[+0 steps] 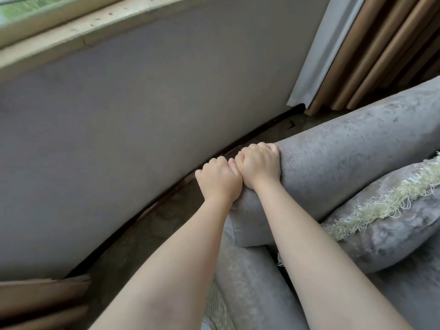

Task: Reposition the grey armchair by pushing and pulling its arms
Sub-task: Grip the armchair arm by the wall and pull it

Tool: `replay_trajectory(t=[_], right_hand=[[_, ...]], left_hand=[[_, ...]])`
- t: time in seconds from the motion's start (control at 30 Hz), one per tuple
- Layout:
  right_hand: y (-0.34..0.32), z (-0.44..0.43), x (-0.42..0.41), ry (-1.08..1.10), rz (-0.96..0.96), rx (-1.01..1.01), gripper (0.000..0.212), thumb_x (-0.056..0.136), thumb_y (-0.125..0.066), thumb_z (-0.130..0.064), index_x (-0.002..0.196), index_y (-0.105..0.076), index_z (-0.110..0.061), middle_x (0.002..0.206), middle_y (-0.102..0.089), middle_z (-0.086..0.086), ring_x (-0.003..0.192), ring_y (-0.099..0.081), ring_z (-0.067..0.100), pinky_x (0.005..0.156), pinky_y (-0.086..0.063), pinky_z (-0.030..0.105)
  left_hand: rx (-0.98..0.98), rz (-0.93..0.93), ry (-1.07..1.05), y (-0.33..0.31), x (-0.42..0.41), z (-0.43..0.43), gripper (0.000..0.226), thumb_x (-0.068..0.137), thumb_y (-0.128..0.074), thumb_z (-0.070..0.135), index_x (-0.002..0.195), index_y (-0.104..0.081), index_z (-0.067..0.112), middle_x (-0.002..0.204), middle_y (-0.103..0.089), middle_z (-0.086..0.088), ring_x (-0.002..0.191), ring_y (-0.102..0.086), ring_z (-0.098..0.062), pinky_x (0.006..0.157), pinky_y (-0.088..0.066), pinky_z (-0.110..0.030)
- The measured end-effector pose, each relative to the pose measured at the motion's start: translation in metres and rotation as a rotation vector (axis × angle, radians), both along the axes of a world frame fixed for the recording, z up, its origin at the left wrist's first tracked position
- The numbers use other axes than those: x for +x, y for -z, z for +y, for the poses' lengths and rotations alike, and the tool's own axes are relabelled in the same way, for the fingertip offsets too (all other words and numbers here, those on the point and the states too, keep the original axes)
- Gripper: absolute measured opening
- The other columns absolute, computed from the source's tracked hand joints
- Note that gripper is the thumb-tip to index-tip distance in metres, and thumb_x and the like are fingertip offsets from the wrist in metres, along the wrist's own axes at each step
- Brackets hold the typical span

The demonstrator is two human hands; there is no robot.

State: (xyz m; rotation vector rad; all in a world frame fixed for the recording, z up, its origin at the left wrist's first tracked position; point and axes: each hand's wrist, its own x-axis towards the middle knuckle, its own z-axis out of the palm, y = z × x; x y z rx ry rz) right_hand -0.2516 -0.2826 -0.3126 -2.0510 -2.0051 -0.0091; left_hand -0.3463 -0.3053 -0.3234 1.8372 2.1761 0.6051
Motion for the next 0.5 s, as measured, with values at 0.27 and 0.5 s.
replay_trajectory(t=[0.27,0.5], right_hand=[[0.004,0.010,-0.003,0.027,-0.010,0.020,0.032,0.087,-0.047,-0.029,0.065,-0.067,-0.016,0.072,-0.064,0.001,0.080,-0.052,0.022,0.087,-0.028,0.033],[0.001,0.011,-0.002,0.018,-0.039,-0.034,0.037,0.091,-0.038,-0.031,0.079,-0.069,-0.016,0.086,-0.066,0.001,0.091,-0.053,0.022,0.090,-0.027,0.034]], left_hand=[[-0.033,0.053,-0.004,0.004,0.000,0.013,0.035,0.093,-0.030,0.033,0.076,-0.053,0.014,0.087,-0.062,-0.004,0.084,-0.056,-0.028,0.075,-0.031,-0.039],[-0.056,0.047,0.019,0.002,0.000,0.013,0.030,0.094,-0.026,0.033,0.074,-0.044,0.019,0.089,-0.061,-0.003,0.085,-0.056,-0.026,0.076,-0.030,-0.039]])
